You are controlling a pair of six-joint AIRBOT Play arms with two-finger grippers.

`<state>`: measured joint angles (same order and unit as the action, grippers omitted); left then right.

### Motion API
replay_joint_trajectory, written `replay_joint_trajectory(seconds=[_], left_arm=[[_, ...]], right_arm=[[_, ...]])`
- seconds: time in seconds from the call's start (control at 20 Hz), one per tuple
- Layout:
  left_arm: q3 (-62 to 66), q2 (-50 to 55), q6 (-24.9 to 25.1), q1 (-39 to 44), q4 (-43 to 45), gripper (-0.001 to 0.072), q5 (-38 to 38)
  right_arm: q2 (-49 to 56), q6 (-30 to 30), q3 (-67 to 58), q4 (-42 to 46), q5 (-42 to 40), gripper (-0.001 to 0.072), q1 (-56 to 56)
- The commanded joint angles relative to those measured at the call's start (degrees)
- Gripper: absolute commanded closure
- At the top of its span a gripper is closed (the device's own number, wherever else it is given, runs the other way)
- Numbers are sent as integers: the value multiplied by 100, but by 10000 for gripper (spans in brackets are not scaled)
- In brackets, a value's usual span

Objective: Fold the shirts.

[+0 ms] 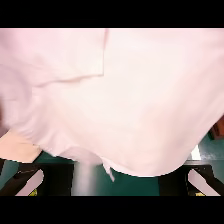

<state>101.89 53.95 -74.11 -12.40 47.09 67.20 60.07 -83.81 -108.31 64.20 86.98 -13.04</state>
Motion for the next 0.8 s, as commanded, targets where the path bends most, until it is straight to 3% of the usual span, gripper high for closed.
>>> replay_joint_trajectory(seconds=[0.0,0.15,0.4,0.75], left_arm=[[-1252,688,39,-7,-17,687,393],[-1609,1646,107,-7,0,687,348],[-1606,3195,369,-7,-114,686,-391],[-1567,3722,1311,625,-245,686,-2551]], right_arm=[[879,-337,986,579,452,693,776],[1751,-632,1486,1141,262,693,1333],[3038,-728,1545,1040,-975,693,1482],[3425,-721,1543,1036,-2889,693,1464]])
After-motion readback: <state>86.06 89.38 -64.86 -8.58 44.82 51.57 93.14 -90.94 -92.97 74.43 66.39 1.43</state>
